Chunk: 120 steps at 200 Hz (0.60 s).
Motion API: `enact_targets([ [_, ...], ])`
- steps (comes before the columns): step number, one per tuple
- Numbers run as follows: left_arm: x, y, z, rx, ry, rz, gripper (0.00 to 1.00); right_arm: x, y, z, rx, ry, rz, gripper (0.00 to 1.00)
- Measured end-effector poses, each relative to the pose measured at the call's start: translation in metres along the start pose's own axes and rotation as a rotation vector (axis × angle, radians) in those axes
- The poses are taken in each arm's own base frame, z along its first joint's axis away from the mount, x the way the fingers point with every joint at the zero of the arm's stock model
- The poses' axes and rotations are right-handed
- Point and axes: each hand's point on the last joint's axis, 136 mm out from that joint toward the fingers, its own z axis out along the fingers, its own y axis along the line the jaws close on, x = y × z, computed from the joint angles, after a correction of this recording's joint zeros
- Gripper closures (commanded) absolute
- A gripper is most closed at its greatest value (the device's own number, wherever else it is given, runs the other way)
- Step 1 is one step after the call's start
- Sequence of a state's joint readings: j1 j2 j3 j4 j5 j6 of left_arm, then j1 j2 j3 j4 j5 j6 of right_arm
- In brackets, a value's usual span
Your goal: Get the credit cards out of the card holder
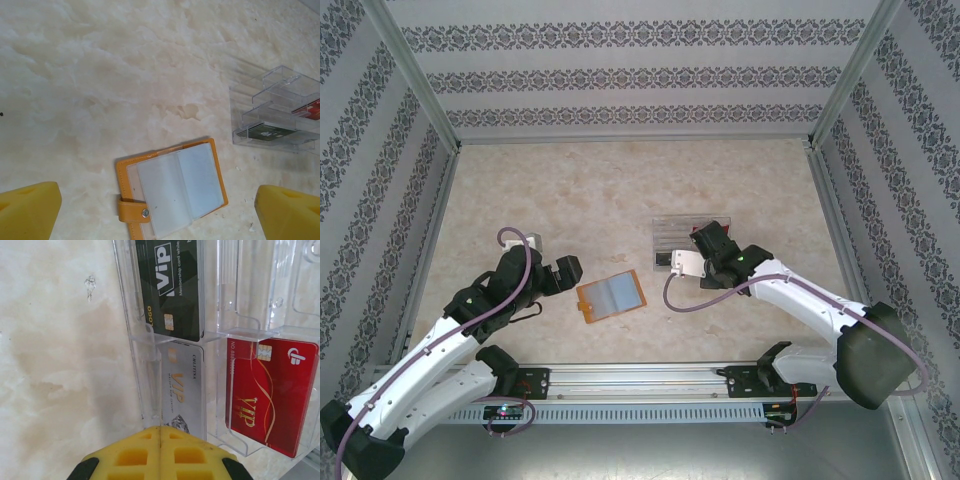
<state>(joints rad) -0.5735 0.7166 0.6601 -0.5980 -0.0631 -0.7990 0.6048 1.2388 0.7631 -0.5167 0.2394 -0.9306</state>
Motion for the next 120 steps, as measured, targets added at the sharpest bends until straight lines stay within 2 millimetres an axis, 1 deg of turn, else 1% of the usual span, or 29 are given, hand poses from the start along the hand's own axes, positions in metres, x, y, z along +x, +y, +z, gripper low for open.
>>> enact_targets([
  [43,-0.001,-0.003,-0.002,0.01,0.0,-0.001,0.0,-0.003,-0.007,0.002,0.028,-0.016,-0.008,1.0],
  [66,-0.002,-0.004,-0.003,0.017,-0.002,-0.003,0.0,0.001,-0.013,0.006,0.039,-0.008,-0.001,1.0],
  [92,-0.003,-0.005,-0.006,0.026,-0.011,-0.004,0.0,0.007,-0.014,0.012,0.029,0.01,0.006,1.0],
  [120,-0.004,-0.005,-0.007,0.03,-0.016,-0.005,0.0,0.007,-0.014,0.017,0.024,0.017,0.001,1.0],
])
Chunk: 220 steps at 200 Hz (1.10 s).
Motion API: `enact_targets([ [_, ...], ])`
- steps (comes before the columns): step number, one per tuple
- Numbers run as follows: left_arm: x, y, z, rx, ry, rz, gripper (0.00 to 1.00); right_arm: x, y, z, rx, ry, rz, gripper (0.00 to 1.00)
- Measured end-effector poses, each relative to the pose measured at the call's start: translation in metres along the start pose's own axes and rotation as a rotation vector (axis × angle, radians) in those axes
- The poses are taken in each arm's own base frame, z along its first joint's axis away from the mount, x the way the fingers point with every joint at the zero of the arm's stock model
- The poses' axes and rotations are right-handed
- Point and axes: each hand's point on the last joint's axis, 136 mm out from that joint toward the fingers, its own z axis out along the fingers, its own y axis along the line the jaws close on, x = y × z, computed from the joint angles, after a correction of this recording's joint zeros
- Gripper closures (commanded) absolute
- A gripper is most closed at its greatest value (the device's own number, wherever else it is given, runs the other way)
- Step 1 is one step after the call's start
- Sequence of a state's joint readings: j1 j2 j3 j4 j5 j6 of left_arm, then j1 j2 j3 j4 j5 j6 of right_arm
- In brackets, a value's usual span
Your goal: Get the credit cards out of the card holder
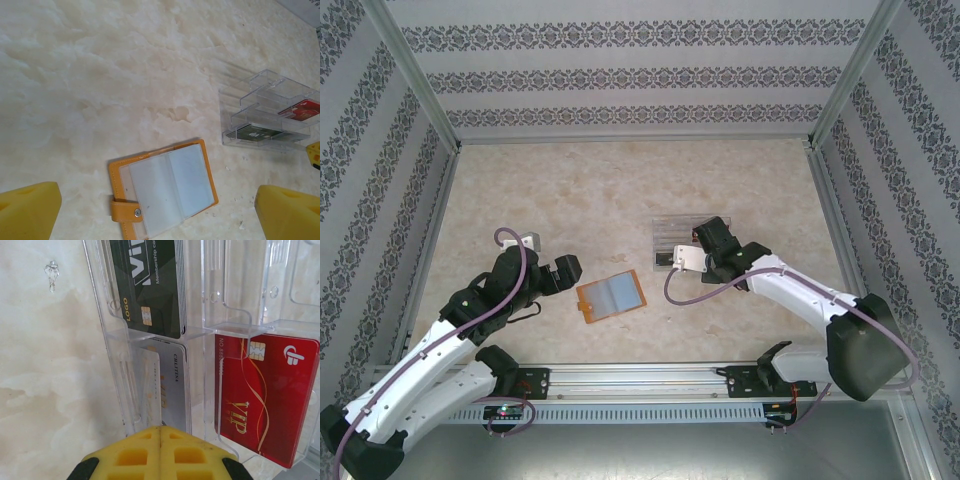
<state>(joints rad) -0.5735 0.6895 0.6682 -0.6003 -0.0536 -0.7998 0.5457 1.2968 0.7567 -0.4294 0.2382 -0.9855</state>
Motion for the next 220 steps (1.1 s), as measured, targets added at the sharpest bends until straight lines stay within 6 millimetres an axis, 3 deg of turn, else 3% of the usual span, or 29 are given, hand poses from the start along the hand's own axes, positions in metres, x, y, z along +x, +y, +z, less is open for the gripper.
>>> enact_targets([
  [107,0.003,0.003,0.0,-0.012,0.01,0.002,0.0,0.001,-0.018,0.008,0.012,0.013,-0.029,1.0],
  [158,0.004,0.003,0.001,-0.014,0.014,0.003,0.04,0.0,-0.016,0.008,0.002,0.008,-0.023,1.0],
  [185,0.01,0.005,0.012,-0.039,0.057,0.02,0.1,-0.003,-0.01,0.005,-0.009,0.004,-0.007,1.0],
  [220,0.026,0.002,0.046,-0.076,0.169,0.048,0.18,-0.002,-0.017,-0.012,0.029,-0.018,0.068,1.0],
])
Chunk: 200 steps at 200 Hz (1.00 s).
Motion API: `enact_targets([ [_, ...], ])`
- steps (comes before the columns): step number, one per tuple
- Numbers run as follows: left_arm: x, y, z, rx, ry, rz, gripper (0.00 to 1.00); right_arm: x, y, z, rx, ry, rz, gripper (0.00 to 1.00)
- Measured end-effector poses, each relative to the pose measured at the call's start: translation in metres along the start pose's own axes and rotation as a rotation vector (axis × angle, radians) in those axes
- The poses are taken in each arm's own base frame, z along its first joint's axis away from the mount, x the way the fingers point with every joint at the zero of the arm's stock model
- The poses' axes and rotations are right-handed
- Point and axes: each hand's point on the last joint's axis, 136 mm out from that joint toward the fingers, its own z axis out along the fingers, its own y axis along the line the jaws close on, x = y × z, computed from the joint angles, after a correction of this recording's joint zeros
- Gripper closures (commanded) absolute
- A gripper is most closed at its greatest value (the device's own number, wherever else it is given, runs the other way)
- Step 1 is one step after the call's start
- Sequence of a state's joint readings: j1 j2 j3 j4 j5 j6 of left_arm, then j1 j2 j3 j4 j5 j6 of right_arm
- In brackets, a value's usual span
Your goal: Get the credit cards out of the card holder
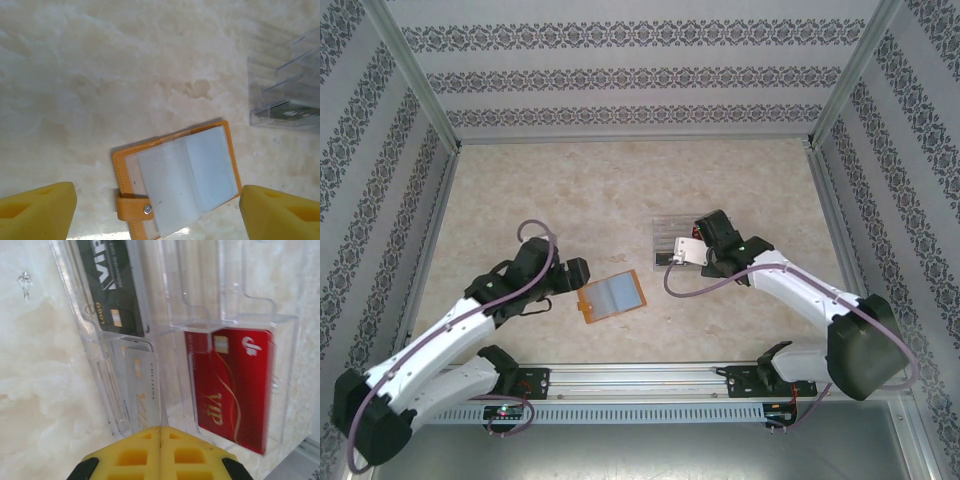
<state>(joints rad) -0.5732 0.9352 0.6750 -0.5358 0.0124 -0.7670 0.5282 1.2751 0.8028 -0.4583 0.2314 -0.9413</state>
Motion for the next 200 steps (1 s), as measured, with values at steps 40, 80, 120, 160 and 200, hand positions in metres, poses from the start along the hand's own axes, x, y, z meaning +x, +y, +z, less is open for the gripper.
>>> enact_targets([
  [40,-0.002,-0.027,0.044,0.018,0.103,0.031,0.33,0.004,-0.003,-0.017,0.035,-0.021,0.077,1.0],
  [80,-0.004,-0.072,0.092,0.066,0.176,0.115,0.33,0.01,0.002,-0.024,0.049,-0.028,0.121,1.0],
  [120,0.018,-0.109,0.135,0.099,0.269,0.21,0.33,0.014,0.006,-0.024,0.048,-0.026,0.14,1.0],
  [160,0.03,-0.125,0.157,0.109,0.312,0.256,0.33,0.013,0.005,-0.023,0.053,-0.03,0.145,1.0],
  [200,0.034,-0.126,0.172,0.079,0.325,0.268,0.34,0.012,0.004,-0.023,0.059,-0.036,0.152,1.0],
])
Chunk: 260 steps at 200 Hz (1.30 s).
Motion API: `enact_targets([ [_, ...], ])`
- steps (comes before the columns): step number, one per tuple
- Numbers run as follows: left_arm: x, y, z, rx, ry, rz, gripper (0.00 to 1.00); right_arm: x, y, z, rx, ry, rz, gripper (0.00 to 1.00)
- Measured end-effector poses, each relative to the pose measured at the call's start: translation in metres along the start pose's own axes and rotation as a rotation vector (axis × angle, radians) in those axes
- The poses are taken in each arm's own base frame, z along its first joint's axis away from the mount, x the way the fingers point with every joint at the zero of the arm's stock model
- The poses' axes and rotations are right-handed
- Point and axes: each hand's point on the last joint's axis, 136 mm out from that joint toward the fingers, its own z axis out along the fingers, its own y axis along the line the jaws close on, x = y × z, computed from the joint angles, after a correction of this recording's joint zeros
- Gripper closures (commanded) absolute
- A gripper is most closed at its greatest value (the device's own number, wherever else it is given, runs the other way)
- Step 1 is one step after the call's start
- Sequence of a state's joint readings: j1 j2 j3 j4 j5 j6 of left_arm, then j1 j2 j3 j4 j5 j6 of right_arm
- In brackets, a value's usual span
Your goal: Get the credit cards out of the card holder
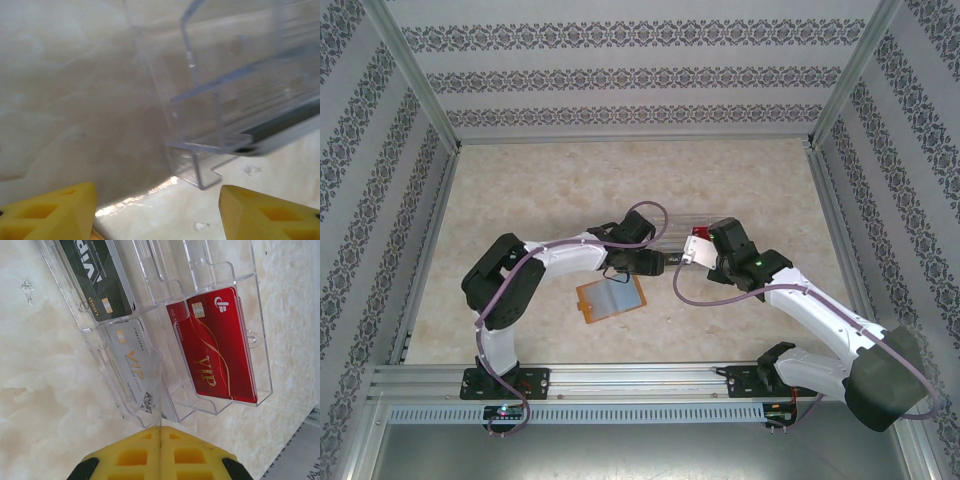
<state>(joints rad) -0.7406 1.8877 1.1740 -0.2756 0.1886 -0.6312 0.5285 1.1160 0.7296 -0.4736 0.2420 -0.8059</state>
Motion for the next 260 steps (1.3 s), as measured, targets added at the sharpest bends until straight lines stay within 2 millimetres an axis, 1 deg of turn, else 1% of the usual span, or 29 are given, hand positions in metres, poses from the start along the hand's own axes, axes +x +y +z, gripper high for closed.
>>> enact_targets([
  [19,-0.002,0.005,0.005,-0.037,0.006,-0.003,0.35,0.0,0.0,0.0,0.0,-0.001,-0.002,1.0],
  [39,-0.005,0.008,0.004,-0.066,0.001,-0.004,0.35,-0.001,0.001,0.0,-0.002,-0.004,-0.005,1.0],
  [55,-0.009,0.015,0.005,-0.095,-0.002,-0.014,0.35,-0.002,0.001,0.0,-0.003,-0.004,-0.005,1.0],
  [99,-0.019,0.023,0.006,-0.113,0.002,-0.042,0.35,-0.004,0.005,0.002,-0.017,-0.008,-0.015,1.0],
  [118,-0.023,0.027,0.007,-0.126,0.009,-0.053,0.35,-0.007,0.01,0.005,-0.033,-0.009,-0.026,1.0],
  [164,-0.025,0.028,0.007,-0.126,0.027,-0.063,0.33,-0.009,0.017,0.017,-0.067,0.006,-0.046,1.0],
  [203,-0.029,0.033,0.006,-0.129,0.021,-0.072,0.33,-0.018,0.011,0.024,-0.065,-0.004,-0.056,1.0],
  [260,-0.031,0.034,0.006,-0.13,0.019,-0.073,0.33,-0.013,0.001,0.037,-0.067,0.007,-0.046,1.0],
])
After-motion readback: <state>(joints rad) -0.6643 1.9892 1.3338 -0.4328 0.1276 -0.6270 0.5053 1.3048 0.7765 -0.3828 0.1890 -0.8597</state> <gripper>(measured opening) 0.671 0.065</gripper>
